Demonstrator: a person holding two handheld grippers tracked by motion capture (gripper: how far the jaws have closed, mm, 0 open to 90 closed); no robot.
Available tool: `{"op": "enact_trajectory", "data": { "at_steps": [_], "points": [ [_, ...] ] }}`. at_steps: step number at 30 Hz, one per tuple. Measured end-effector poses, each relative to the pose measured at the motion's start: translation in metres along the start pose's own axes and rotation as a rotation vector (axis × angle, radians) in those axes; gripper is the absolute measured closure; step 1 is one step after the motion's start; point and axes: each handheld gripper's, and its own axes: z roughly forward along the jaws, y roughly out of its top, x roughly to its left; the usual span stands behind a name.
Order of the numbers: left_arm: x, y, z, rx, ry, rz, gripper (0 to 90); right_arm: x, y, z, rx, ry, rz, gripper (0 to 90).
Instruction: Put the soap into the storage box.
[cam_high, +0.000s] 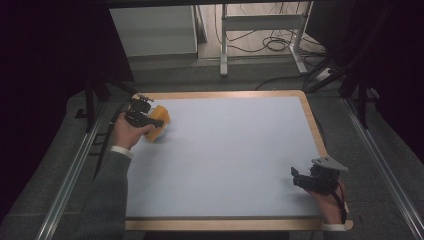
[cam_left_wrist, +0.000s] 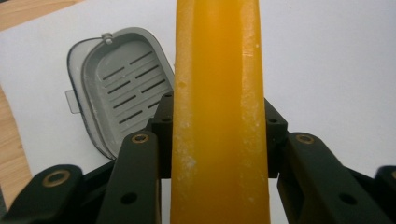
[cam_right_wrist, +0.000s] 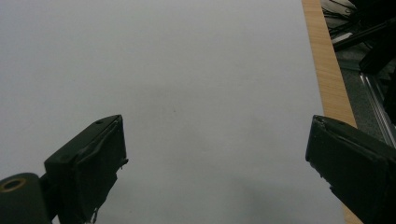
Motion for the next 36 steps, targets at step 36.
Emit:
{"op": "enact_trajectory", "data": {
  "at_steps": [36],
  "points": [
    [0.031,0.027,0.031,0.013,0.018,-0.117,60.5,-0.002,-0.002,0.002,0.008,-0.007,0.001,5.0]
  ]
}}
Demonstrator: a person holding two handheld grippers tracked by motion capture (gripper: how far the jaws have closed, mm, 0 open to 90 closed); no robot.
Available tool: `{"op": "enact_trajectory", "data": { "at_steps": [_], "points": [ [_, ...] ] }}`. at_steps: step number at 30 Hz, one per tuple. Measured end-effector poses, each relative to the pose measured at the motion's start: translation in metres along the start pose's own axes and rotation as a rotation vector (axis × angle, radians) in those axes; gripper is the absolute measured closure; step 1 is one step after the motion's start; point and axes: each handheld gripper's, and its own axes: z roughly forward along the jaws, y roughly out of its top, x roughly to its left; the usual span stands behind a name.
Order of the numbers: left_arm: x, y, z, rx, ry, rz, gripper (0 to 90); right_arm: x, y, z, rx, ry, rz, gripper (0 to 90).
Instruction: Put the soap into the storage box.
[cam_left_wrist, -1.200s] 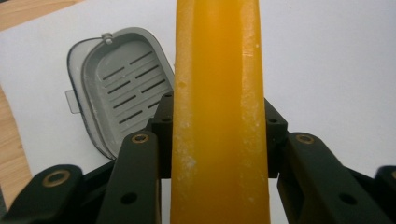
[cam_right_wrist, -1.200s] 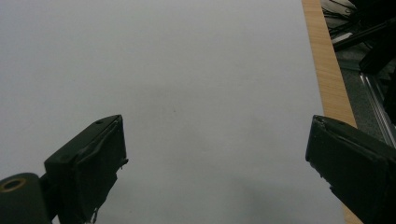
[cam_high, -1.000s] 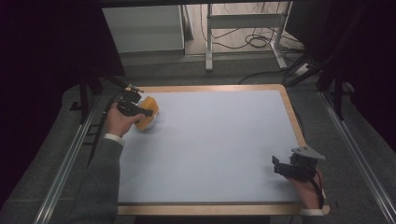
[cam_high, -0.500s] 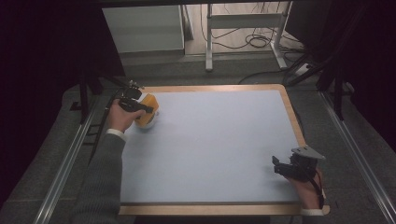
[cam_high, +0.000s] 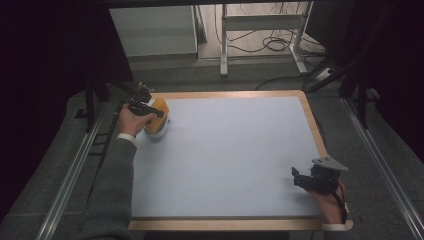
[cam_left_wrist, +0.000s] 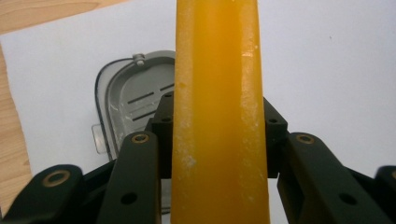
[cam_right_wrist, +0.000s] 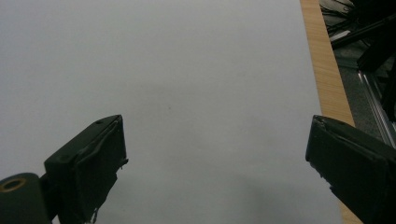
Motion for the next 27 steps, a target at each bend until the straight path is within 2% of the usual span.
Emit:
{"op": "enact_trajectory", "data": {
  "at_steps": [10,15,16,27],
  "points": [
    [0.009,0.003,0.009,-0.014,0.021,-0.047,60.5,-0.001,-0.001,0.000,0.001,-0.001,0.000,5.0],
    [0.011,0.004,0.014,-0.024,0.017,-0.076,60.5,-0.001,-0.001,0.000,0.002,-0.001,0.000,5.0],
    [0.012,0.004,0.015,-0.016,0.020,-0.071,60.5,-0.001,-0.001,0.000,0.002,0.000,0.000,5.0],
    [0.023,-0.005,0.028,-0.011,0.019,-0.119,60.5,-0.002,-0.001,0.000,0.002,-0.004,0.002,5.1]
  ]
}}
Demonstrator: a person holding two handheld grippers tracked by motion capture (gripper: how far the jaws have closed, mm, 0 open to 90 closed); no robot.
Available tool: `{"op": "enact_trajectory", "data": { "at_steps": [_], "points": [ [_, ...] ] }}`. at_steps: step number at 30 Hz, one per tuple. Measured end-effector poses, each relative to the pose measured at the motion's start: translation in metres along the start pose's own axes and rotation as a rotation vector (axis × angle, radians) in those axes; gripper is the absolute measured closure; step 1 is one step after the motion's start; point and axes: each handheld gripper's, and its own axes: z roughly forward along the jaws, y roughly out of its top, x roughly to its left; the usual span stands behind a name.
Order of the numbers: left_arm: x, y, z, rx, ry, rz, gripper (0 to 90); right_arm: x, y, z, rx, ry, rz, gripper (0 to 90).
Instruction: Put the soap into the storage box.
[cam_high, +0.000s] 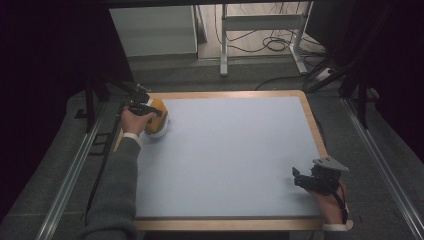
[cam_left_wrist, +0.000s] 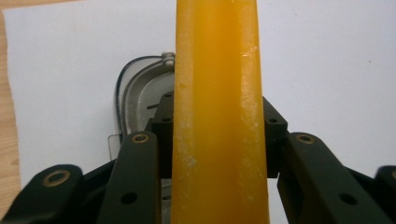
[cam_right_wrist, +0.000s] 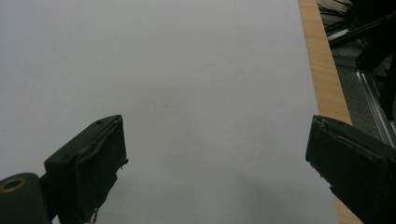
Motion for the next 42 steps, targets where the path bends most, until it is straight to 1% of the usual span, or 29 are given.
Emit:
{"op": "enact_trajectory", "data": {
  "at_steps": [3,11,12,15,18,19,21,23,24,26,28,29,31,32,34,35,36,38,40,42],
  "points": [
    [0.002,-0.002,0.002,0.000,-0.004,-0.011,60.5,0.000,0.000,0.000,0.001,0.000,0.000,5.0],
    [0.005,-0.006,0.007,0.000,0.002,-0.032,60.4,0.000,0.000,0.001,0.003,-0.002,-0.002,5.0],
    [0.005,-0.006,0.008,-0.003,0.002,-0.039,60.4,0.000,0.000,0.001,0.002,-0.001,-0.001,5.1],
    [0.007,-0.007,0.008,-0.002,-0.006,-0.040,60.3,0.000,0.000,0.001,0.001,-0.002,-0.001,5.0],
    [0.007,-0.007,0.005,-0.019,-0.007,-0.038,59.3,0.000,-0.001,0.001,-0.001,-0.006,-0.002,5.0],
    [0.007,-0.006,0.002,-0.032,-0.005,-0.039,57.7,0.000,0.000,0.000,-0.004,-0.008,-0.003,5.0],
    [0.007,-0.005,-0.003,-0.055,0.008,-0.038,49.1,0.001,0.000,-0.001,-0.012,-0.008,-0.007,5.0],
    [0.007,-0.005,-0.009,-0.079,0.039,-0.034,42.8,0.001,0.001,-0.001,-0.011,-0.006,-0.008,5.0],
    [0.008,-0.005,-0.011,-0.089,0.046,-0.038,39.0,0.002,0.000,0.000,-0.008,-0.005,-0.008,5.0],
    [0.009,-0.006,-0.015,-0.082,0.082,-0.020,31.6,0.002,0.000,0.000,-0.005,-0.004,-0.009,5.0],
    [0.010,-0.007,-0.021,-0.096,0.094,-0.010,29.5,0.002,0.000,0.000,-0.005,-0.003,-0.010,5.0],
    [0.010,-0.008,-0.024,-0.107,0.089,-0.008,28.6,0.003,0.000,0.000,-0.006,-0.003,-0.010,5.0],
    [0.007,-0.009,-0.031,-0.111,0.075,0.014,27.4,0.003,0.000,0.000,-0.006,-0.003,-0.010,5.0],
    [0.006,-0.010,-0.034,-0.120,0.072,0.024,27.0,0.003,0.000,0.000,-0.005,-0.003,-0.011,5.0],
    [0.002,-0.011,-0.040,-0.135,0.048,0.040,26.2,0.003,0.000,0.000,-0.005,-0.004,-0.011,5.0],
    [-0.001,-0.012,-0.042,-0.136,0.042,0.057,25.9,0.003,0.000,0.000,-0.005,-0.003,-0.011,5.0],
    [-0.004,-0.013,-0.044,-0.138,0.039,0.065,25.6,0.003,0.000,0.000,-0.005,-0.004,-0.010,5.0],
    [-0.009,-0.016,-0.048,-0.146,0.012,0.087,25.0,0.002,0.001,0.001,-0.006,-0.004,-0.012,5.0],
    [-0.014,-0.020,-0.051,-0.154,-0.023,0.102,24.4,0.003,0.001,0.001,-0.006,-0.004,-0.012,5.0],
    [-0.022,-0.026,-0.055,-0.166,-0.051,0.133,24.7,0.002,0.001,0.001,-0.006,-0.003,-0.010,5.0]
  ]
}}
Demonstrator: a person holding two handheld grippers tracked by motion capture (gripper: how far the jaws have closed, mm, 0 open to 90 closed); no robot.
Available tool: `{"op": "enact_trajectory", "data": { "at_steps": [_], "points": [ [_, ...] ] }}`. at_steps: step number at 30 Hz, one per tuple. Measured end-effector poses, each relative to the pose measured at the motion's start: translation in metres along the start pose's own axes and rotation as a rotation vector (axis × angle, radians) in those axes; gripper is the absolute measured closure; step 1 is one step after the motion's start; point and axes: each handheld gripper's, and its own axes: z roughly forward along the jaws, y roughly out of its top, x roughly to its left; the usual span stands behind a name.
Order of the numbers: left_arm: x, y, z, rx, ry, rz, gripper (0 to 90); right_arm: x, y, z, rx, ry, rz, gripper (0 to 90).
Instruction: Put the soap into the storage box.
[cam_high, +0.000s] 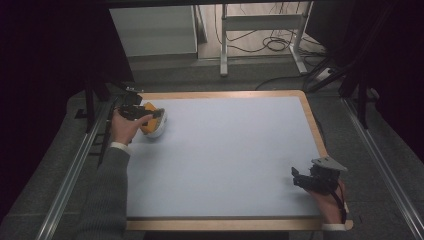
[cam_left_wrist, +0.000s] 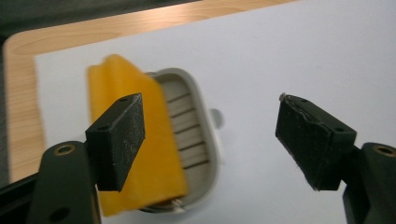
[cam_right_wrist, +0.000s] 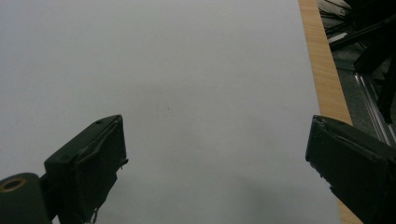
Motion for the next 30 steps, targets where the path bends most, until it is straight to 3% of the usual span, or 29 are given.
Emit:
{"op": "enact_trajectory", "data": {
  "at_steps": [5,11,24,30],
  "points": [
    [-0.022,-0.018,-0.011,-0.014,-0.060,0.064,24.0,0.000,0.000,-0.001,-0.003,0.000,0.000,5.0],
    [-0.034,-0.049,-0.016,-0.020,-0.103,0.084,23.7,0.001,0.001,-0.002,-0.005,0.005,-0.001,5.1],
    [-0.040,-0.118,-0.021,-0.011,-0.134,0.053,23.2,0.004,0.002,-0.002,-0.005,0.006,-0.008,5.0],
    [-0.042,-0.135,-0.020,-0.010,-0.153,0.044,23.8,0.004,0.002,-0.002,-0.007,0.003,-0.010,5.0]
  ]
}}
